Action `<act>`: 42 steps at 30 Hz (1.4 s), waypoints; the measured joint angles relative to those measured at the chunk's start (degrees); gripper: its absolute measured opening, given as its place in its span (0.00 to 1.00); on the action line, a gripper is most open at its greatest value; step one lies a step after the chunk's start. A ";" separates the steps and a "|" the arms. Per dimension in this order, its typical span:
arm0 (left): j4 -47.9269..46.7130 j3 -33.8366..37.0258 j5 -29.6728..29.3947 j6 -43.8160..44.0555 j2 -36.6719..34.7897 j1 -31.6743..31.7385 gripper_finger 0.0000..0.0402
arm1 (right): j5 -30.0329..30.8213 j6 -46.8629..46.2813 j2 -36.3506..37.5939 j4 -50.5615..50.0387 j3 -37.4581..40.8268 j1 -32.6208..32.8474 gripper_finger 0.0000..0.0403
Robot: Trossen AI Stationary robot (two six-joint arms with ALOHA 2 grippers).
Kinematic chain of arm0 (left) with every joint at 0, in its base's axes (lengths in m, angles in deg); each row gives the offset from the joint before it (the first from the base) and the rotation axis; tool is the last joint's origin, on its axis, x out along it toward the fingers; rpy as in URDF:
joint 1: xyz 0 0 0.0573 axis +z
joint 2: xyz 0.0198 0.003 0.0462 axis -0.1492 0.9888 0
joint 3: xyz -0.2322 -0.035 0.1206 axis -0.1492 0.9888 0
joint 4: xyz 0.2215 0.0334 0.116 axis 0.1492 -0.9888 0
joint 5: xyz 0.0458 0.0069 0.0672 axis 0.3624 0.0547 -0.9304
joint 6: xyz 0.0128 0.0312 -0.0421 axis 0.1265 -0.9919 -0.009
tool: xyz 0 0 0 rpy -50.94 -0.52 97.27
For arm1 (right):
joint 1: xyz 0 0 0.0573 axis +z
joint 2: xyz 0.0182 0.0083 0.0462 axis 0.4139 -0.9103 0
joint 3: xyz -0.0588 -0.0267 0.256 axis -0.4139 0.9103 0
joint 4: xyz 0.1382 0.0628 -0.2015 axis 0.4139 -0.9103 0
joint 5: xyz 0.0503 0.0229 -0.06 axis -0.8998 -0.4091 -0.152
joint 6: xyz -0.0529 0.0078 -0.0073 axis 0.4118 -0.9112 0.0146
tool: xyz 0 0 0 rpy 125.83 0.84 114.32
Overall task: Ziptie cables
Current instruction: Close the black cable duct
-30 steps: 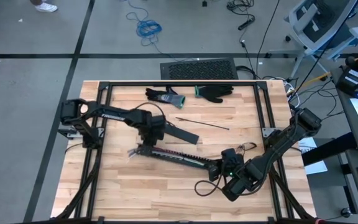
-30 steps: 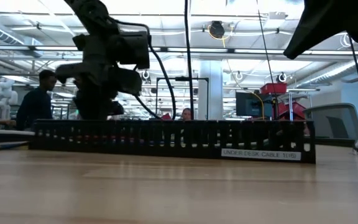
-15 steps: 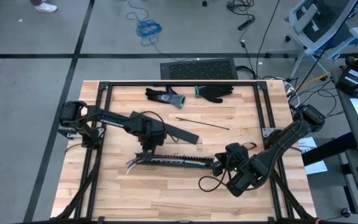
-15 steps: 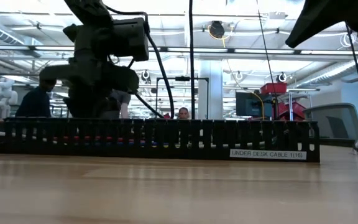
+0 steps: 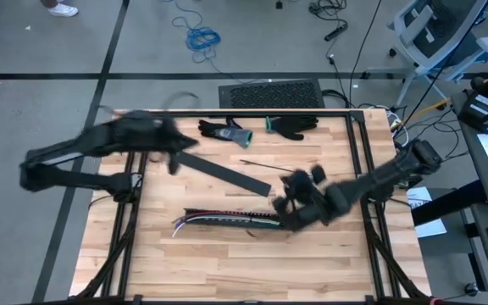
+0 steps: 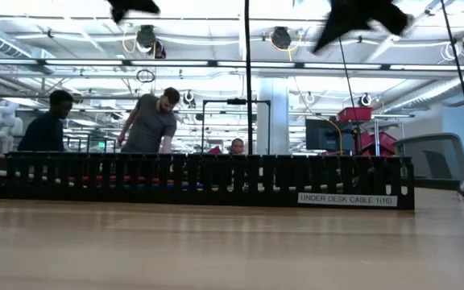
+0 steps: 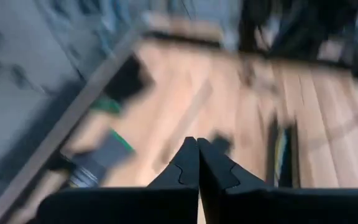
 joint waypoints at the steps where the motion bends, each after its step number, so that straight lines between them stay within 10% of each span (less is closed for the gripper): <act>1: 0.40 0.00 -1.70 1.00 -2.68 0.25 0.00 | -0.02 8.01 0.04 3.01 -1.56 -2.72 0.01; 8: 0.14 0.01 -6.10 3.45 -11.55 0.40 0.00 | -26.91 59.00 -1.43 40.26 -10.77 -24.08 0.01; 14: 0.29 0.02 -5.53 1.88 -11.21 0.40 0.00 | -38.78 59.18 -13.29 26.90 -26.61 -36.52 0.01; 24: 0.33 0.09 -5.83 0.86 -9.82 0.35 0.00 | -44.13 73.56 -44.31 -1.71 -63.32 -37.05 0.01; 30: 0.34 0.09 -10.21 0.97 -10.56 0.35 0.00 | -55.81 74.34 -48.18 -2.39 -60.53 -36.99 0.06; 42: 0.10 0.09 -14.57 -1.22 -10.72 0.35 0.00 | -57.51 64.67 -50.76 -1.40 -60.35 -36.52 0.48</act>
